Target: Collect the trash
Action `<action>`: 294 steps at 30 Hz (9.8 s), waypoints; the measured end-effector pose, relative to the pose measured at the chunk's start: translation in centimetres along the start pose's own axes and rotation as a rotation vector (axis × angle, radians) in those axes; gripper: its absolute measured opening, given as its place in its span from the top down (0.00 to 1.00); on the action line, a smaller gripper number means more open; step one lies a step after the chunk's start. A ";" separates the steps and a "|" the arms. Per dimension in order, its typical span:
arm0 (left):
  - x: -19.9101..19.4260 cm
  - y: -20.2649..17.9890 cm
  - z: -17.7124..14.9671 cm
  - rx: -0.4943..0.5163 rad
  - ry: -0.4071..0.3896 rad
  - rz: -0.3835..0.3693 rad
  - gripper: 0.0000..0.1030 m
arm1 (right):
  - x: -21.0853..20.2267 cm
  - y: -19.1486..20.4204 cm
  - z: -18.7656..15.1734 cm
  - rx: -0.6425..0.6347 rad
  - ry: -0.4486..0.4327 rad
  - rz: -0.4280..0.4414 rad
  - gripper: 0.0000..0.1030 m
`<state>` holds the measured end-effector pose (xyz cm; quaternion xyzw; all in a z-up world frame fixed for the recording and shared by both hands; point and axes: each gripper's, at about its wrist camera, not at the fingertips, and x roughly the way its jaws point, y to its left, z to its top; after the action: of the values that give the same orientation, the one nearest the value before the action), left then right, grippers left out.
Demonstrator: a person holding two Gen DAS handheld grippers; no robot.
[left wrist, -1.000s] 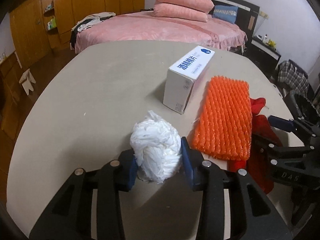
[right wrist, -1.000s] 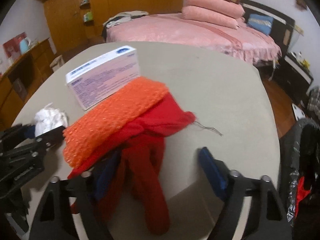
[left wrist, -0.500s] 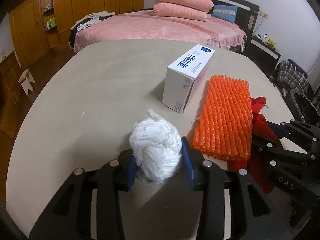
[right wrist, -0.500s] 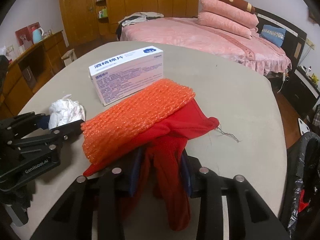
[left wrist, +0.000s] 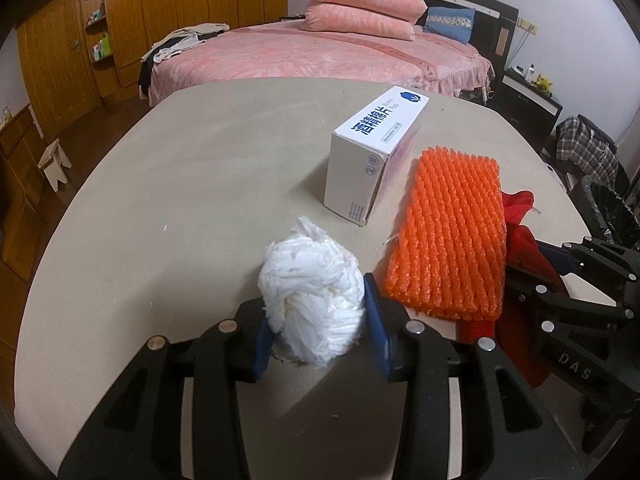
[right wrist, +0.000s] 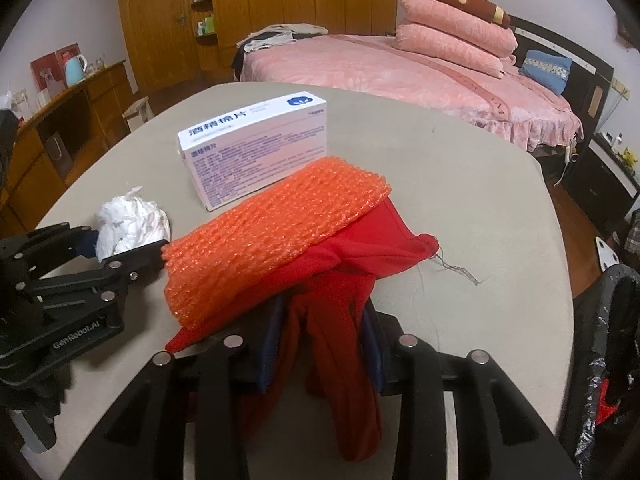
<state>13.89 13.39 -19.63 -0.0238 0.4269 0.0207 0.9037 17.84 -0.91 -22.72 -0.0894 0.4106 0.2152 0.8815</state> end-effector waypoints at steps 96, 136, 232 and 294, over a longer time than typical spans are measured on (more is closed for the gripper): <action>-9.9 -21.3 6.2 0.219 -0.277 -0.352 0.16 | -23.9 -25.1 -6.6 0.410 -0.339 -0.237 0.06; -1.7 7.8 1.1 -0.022 -0.059 0.034 0.16 | -1.7 2.8 1.5 0.065 -0.002 -0.007 0.06; -3.2 -4.7 3.1 0.005 -0.125 -0.126 0.72 | -5.1 -6.8 1.2 0.256 -0.087 0.010 0.76; -19.8 -24.7 4.1 0.309 -0.387 -0.419 0.71 | -30.4 -17.8 -5.7 0.346 -0.413 -0.176 0.76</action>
<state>5.93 -11.34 -1.11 0.0307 0.2309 -0.2265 0.9458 4.65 -28.02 -3.58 0.0729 0.2434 0.0782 0.9640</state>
